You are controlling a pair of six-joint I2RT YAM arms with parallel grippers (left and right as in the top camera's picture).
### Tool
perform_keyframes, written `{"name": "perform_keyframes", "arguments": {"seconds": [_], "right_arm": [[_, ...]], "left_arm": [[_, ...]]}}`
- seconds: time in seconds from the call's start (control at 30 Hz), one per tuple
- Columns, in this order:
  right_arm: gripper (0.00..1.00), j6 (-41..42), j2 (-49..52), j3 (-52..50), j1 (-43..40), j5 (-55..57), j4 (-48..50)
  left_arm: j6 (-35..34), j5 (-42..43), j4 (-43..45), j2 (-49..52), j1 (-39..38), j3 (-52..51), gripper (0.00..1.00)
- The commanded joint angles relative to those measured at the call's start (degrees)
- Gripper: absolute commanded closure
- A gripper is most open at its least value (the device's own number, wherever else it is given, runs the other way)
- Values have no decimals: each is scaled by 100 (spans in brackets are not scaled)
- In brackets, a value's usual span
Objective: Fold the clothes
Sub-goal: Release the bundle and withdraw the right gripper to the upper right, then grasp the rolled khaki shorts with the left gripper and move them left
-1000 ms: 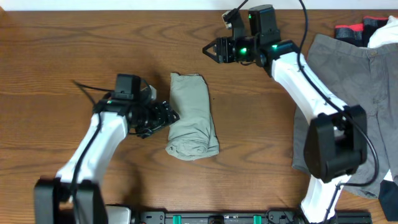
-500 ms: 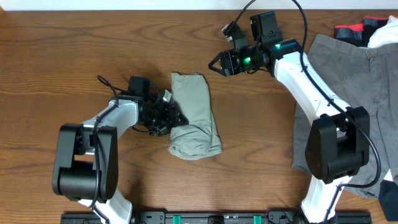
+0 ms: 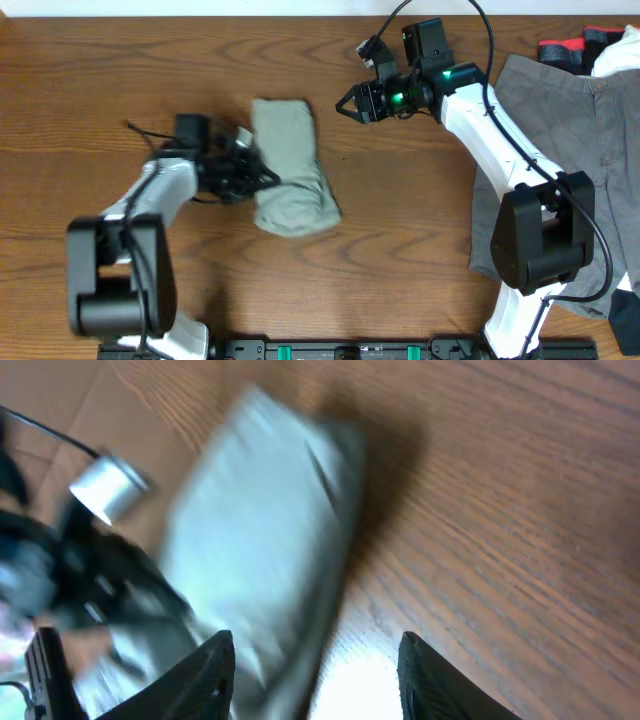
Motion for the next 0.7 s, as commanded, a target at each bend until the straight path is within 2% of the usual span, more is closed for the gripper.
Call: {"name": "perform_keyframes", "arguments": {"seconds": [0.0, 0.1, 0.27, 0.47, 0.67], "right_arm": [[50, -155, -48, -2, -68, 0, -83], [50, -197, -48, -2, -68, 0, -201], [51, -195, -48, -2, -68, 37, -234], [51, -192, -48, -2, -61, 37, -227], [52, -195, -48, -2, -61, 39, -258]], "left_arm": [[262, -223, 33, -385, 745, 195, 94], [577, -243, 33, -393, 1480, 195, 94], [656, -1285, 125, -393, 2474, 195, 94], [654, -2870, 317, -393, 3042, 195, 94], [658, -2944, 859, -391, 3204, 195, 92]]}}
